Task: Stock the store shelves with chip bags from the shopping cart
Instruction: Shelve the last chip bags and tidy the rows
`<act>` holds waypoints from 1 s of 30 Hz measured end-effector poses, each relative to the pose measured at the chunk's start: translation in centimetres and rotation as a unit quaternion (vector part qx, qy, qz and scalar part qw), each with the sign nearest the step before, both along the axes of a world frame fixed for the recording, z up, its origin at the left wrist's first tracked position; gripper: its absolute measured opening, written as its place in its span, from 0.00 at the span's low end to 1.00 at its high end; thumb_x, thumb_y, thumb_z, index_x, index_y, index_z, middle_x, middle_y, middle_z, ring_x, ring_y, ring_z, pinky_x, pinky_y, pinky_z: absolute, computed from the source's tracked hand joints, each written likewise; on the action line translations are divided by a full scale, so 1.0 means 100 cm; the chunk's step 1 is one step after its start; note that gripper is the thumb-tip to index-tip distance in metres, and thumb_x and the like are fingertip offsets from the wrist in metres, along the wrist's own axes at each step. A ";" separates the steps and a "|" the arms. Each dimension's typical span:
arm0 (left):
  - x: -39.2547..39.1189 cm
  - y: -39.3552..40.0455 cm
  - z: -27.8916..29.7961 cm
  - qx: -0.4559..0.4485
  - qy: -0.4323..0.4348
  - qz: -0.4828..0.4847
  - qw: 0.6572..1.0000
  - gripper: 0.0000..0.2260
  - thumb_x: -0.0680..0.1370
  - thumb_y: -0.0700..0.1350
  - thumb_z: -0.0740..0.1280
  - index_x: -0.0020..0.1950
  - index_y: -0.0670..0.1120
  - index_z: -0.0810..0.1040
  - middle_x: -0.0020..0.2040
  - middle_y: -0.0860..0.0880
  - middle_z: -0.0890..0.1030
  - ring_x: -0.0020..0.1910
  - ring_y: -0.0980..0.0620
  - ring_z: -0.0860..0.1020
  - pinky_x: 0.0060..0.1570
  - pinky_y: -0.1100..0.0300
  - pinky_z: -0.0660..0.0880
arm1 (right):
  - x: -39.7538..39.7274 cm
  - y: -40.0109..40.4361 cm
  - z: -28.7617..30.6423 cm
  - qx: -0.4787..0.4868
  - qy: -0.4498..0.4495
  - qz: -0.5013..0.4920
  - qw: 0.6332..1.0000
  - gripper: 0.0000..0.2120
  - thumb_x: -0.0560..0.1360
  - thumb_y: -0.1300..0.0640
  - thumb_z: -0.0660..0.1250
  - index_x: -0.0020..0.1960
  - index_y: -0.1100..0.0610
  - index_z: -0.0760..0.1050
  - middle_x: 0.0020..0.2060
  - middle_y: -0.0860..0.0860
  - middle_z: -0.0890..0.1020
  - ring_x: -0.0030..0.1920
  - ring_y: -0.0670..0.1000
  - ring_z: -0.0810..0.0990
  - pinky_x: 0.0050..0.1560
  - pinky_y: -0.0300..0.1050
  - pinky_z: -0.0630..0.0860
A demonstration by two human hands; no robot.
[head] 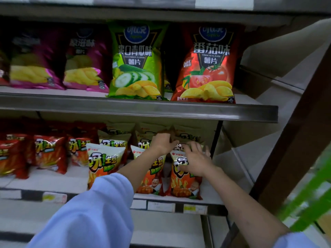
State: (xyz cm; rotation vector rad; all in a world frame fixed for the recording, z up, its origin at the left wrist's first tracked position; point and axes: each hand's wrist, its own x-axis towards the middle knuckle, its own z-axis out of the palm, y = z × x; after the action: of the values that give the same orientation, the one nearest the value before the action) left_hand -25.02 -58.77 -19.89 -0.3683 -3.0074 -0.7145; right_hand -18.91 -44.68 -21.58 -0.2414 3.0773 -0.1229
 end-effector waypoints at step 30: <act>0.106 -0.010 0.162 0.216 0.220 -0.064 0.949 0.28 0.80 0.50 0.63 0.76 0.42 0.58 0.73 0.44 0.64 0.72 0.48 0.64 0.68 0.58 0.62 | 0.096 0.008 0.182 -0.324 0.295 -0.113 0.892 0.29 0.80 0.47 0.61 0.75 0.60 0.58 0.71 0.57 0.64 0.68 0.55 0.68 0.63 0.48 0.68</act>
State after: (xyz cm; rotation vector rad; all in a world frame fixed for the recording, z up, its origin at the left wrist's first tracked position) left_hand -14.41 -59.77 -3.66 -0.6068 -2.3479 -1.1003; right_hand -9.32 -43.84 -3.39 0.0907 3.5066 -1.3301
